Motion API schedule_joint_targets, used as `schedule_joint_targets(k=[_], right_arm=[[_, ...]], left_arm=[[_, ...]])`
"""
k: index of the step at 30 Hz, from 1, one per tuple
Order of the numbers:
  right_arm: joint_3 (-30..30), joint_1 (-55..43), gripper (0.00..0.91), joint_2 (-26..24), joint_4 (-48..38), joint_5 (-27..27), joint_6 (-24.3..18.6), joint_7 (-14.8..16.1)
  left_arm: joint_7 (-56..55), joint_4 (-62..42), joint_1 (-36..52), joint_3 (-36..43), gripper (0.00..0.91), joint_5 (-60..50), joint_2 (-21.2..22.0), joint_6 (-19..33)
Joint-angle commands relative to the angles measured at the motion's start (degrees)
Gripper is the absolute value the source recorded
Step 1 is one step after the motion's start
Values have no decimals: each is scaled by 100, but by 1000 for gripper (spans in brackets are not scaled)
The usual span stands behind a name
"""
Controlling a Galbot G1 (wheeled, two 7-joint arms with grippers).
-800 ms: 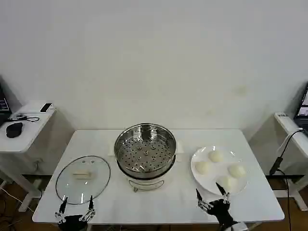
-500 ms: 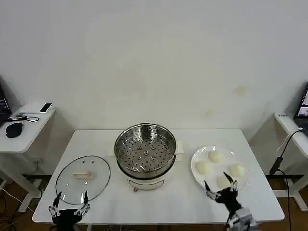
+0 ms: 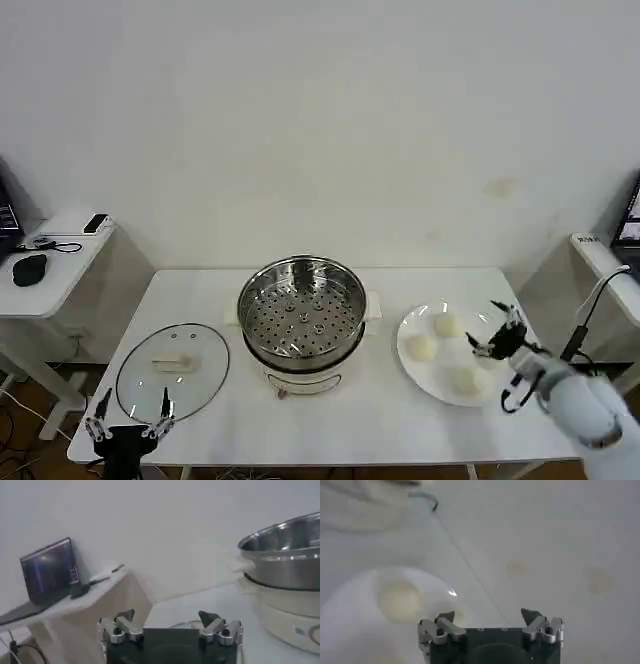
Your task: Take steamed baozi put them in steamer then cover it.
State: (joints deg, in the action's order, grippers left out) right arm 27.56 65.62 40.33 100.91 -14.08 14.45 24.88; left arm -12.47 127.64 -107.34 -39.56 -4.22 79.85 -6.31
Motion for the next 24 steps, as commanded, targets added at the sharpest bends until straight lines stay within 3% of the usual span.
schedule_joint_targets(k=[1, 4, 8, 13, 19, 24], right_arm=[[-1551, -2294, 907, -1488, -1103, -904, -120, 1870], [-2370, -2901, 907, -1592, -1328, -1010, -350, 2372], [-3320, -3609, 907, -1554, -1687, -849, -430, 2765], [-4970, -5021, 907, -1118, -2522, -468, -649, 3187], [-5971, -5783, 907, -392, -3134, -166, -657, 3319], [-6197, -6009, 907, 206, -3740, -165, -644, 3268]], left_arm=[[-28, 94, 53, -153, 907, -191, 4, -97], [-22, 105, 26, -137, 907, -214, 5, -76], [-10, 120, 51, -128, 907, -249, -22, -69], [24, 152, 141, -190, 907, -264, -56, -85], [50, 171, 184, -258, 907, -278, -54, -86], [64, 138, 219, -298, 907, -280, -47, -83]])
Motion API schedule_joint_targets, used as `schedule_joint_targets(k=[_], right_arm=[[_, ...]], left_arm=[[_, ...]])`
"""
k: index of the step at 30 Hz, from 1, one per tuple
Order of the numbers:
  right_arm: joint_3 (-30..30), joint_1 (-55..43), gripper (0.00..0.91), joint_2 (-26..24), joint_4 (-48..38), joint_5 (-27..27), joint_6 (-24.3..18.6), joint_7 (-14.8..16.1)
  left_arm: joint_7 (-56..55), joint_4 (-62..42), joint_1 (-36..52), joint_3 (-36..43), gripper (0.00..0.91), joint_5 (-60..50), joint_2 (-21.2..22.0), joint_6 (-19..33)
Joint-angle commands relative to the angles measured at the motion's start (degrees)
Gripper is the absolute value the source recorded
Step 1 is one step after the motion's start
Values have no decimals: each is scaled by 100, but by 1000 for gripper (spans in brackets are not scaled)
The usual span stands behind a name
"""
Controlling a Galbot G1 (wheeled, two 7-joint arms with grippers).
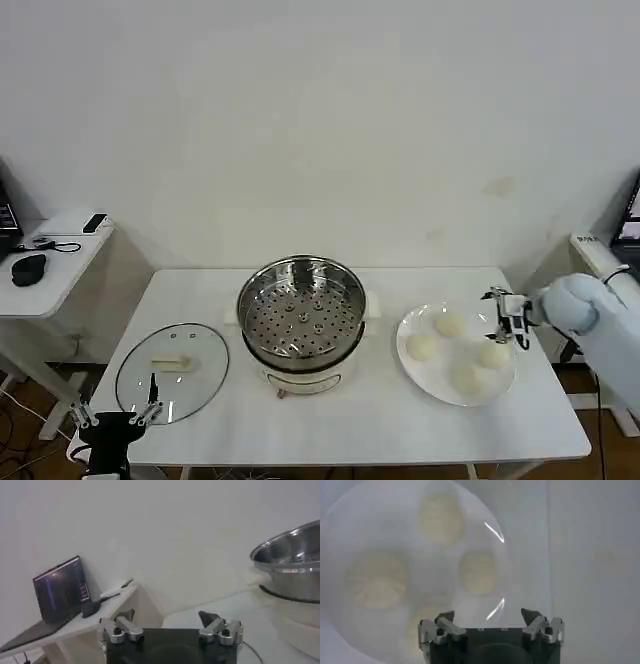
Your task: Take steamed baozi put them in steamer then cover it.
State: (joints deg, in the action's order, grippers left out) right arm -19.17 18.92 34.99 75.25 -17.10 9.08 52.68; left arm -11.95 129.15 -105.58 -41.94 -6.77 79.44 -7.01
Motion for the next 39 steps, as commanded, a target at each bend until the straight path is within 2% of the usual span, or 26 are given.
schedule_joint_targets(k=[1, 7, 15, 19, 22, 30, 39], right_arm=[[-1589, -1419, 907, 988, -1387, 120, -105, 466], [-1726, -1584, 907, 1549, -2080, -6, -147, 484], [-1772, -1539, 907, 1810, -2440, -243, -57, 453], [-1740, -1523, 897, 1871, -2528, -261, -36, 389], [-1710, -1516, 796, 1904, -2569, -270, -6, 368], [-1726, -1498, 705, 1871, -2545, -250, 77, 399], [-1768, -1481, 695, 1717, -2351, -124, 175, 494]], left_arm=[[12, -27, 48, -84, 907, -23, -15, -10], [38, -47, 94, -196, 907, -5, -43, -15], [49, -54, 80, -224, 907, -7, -42, -13], [49, -50, 73, -251, 907, -7, -44, -10], [51, -56, 78, -265, 907, -8, -51, -11], [59, -37, 82, -254, 907, -15, -37, -17], [69, 23, 58, -233, 907, -14, -44, -25]])
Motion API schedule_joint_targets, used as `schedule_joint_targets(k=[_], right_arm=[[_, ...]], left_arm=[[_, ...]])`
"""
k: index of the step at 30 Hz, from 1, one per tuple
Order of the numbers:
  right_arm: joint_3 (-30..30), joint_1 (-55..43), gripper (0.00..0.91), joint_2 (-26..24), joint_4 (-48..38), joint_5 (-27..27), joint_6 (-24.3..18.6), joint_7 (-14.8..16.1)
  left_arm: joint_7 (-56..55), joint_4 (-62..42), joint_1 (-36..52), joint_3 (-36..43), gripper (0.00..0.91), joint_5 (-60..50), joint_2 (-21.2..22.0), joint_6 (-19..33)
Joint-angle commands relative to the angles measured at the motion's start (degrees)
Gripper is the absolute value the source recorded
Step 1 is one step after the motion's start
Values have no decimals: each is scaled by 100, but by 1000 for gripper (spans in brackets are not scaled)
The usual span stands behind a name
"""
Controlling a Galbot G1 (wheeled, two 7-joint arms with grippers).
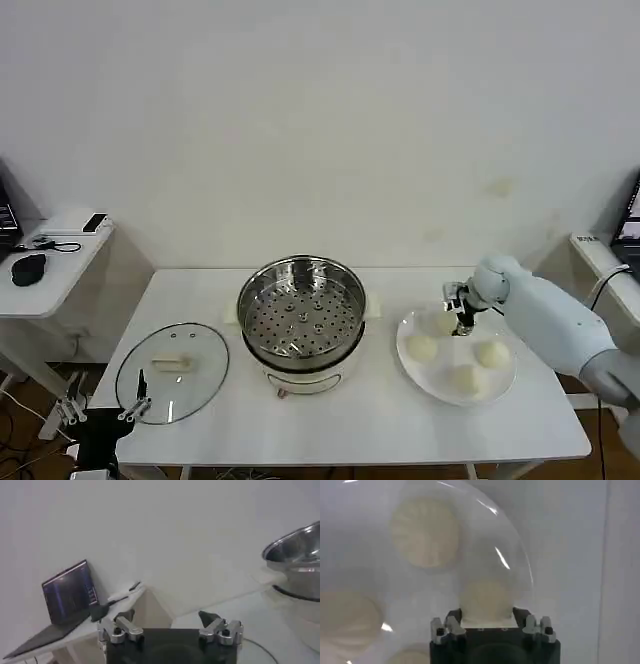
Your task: Take steamed baozi put them in steamer then cover it.
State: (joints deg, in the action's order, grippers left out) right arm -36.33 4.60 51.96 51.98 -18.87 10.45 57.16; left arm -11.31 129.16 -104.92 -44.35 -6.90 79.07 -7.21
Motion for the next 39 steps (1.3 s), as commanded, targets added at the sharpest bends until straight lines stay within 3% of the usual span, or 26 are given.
schedule_joint_targets(k=[1, 13, 22, 34, 39], right_arm=[[-59, -48, 685, -1, 4, 108, 59, 61], [-139, -218, 665, -468, 657, 514, 157, 106], [-706, -1479, 665, -814, 1290, 1192, 144, 15], [-1675, -3194, 675, 155, 1109, 2086, 122, -115], [-2122, -3525, 675, 890, 1174, 2477, 60, -175]], left_arm=[[3, 25, -9, 8, 907, -3, -8, -5], [5, 94, -42, 24, 907, 3, -40, -5], [7, 52, 2, 0, 907, 34, -111, -3], [13, 24, 33, 7, 907, 91, -157, -3], [19, 43, 49, 12, 907, 79, -152, -7]])
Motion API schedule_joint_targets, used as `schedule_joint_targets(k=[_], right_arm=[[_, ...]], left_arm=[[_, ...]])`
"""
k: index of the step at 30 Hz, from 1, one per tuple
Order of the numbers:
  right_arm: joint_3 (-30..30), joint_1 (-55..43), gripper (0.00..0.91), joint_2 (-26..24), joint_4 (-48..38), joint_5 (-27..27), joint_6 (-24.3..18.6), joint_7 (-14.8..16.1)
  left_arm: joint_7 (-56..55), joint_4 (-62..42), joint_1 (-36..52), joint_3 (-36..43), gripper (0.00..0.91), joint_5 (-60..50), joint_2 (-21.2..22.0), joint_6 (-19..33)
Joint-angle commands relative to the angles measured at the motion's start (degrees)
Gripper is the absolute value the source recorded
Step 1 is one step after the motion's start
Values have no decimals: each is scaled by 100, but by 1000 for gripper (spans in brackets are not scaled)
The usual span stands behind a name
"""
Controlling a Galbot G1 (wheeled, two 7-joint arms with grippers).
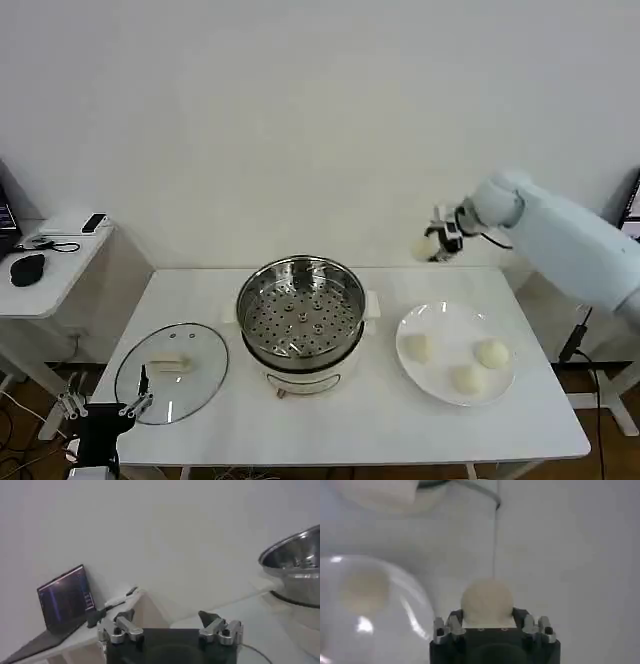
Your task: Take steamed baozi put them in steamer then cover it.
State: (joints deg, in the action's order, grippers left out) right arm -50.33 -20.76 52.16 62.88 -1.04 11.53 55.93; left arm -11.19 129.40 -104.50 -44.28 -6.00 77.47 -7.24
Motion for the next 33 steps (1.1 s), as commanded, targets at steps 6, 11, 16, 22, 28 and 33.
schedule_joint_targets(k=[6, 11, 16, 22, 28, 33], right_arm=[[-1055, -972, 675, 1619, 182, 1066, -232, -106], [-1375, -939, 675, 2077, 247, 1009, -540, -89], [-1740, -888, 675, 2296, 201, 458, -1224, 40], [-1806, -629, 675, 2479, -374, -427, -2108, -92], [-1794, -363, 675, 2639, -742, -745, -2700, -302], [-1755, -223, 675, 2771, -969, -920, -2984, -366]], left_arm=[[5, 85, -36, -54, 907, -19, 23, -4], [4, 150, -86, -144, 907, -15, 47, -3], [2, 214, -167, -214, 907, -19, 72, 0], [-9, 258, -221, -265, 907, -13, 102, 13], [-11, 243, -233, -328, 907, 9, 100, 20], [-11, 229, -221, -343, 907, 13, 103, 18]])
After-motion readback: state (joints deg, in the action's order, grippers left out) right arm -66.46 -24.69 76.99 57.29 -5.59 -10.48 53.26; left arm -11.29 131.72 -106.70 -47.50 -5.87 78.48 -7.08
